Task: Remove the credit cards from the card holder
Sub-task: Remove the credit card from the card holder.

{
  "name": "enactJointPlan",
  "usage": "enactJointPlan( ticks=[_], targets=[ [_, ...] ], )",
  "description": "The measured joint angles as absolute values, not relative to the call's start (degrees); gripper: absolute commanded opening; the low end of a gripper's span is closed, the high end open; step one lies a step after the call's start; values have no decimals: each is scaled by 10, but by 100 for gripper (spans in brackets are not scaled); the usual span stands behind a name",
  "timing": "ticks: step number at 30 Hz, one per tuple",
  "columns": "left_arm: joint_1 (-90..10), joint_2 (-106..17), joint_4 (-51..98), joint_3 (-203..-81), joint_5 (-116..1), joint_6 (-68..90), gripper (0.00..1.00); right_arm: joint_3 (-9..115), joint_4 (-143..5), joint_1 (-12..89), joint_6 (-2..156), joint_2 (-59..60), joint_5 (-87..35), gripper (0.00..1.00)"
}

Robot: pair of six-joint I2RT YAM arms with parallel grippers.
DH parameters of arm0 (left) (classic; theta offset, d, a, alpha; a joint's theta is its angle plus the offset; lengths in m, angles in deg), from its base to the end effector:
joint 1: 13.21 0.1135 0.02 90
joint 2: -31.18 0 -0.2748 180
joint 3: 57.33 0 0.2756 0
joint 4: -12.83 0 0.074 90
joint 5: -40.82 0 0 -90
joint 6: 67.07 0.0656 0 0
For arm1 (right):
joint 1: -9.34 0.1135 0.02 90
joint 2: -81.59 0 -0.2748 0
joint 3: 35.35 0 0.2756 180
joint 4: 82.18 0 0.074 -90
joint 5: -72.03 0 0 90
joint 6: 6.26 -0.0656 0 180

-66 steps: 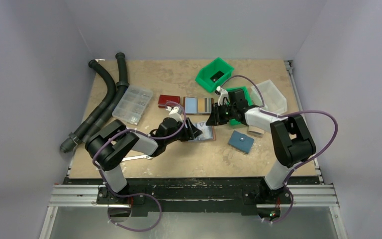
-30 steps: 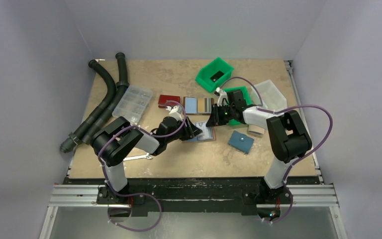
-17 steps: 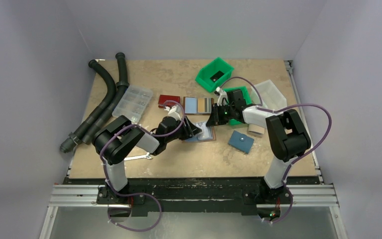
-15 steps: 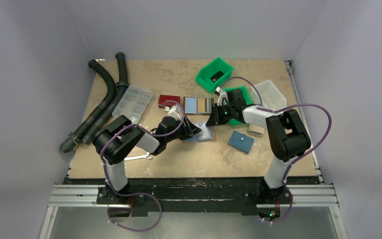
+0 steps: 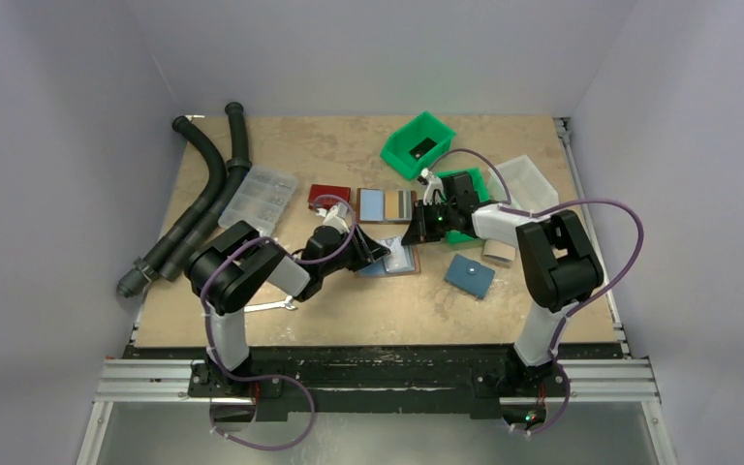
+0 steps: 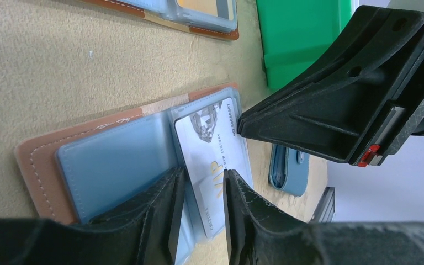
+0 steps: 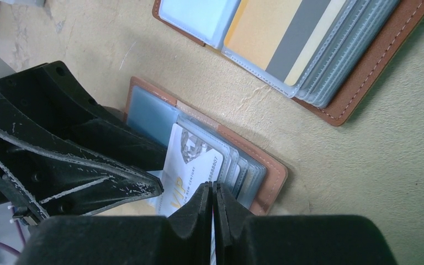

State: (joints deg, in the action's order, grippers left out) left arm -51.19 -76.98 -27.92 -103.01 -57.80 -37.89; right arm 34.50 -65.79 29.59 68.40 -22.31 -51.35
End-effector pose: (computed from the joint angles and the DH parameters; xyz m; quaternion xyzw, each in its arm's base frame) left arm 0.2793 -0.2305 0.0788 -0.1221 0.8174 -0.4653 0.3169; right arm 0.3594 0.1711 0.1267 -0.1357 0.8964 0.3564 0.2261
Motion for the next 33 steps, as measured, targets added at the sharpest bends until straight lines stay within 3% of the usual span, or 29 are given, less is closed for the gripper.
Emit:
enactJointPlan(
  ticks=[16, 21, 24, 29, 33],
  targets=[
    [-507, -788, -320, -1022, -589, -406, 35, 364, -642, 290, 691, -242, -548, 9],
    [-503, -795, -340, -1014, -589, -423, 30, 365, -635, 290, 714, -242, -566, 8],
    [-500, -798, -350, -1008, -590, -430, 23, 365, -629, 290, 726, -243, -577, 8],
    [-497, -806, -355, -1003, -588, -443, 2, 369, -623, 290, 739, -246, -585, 9],
    [-496, -806, -357, -1003, -589, -450, 0, 370, -617, 290, 745, -246, -586, 12]
  ],
)
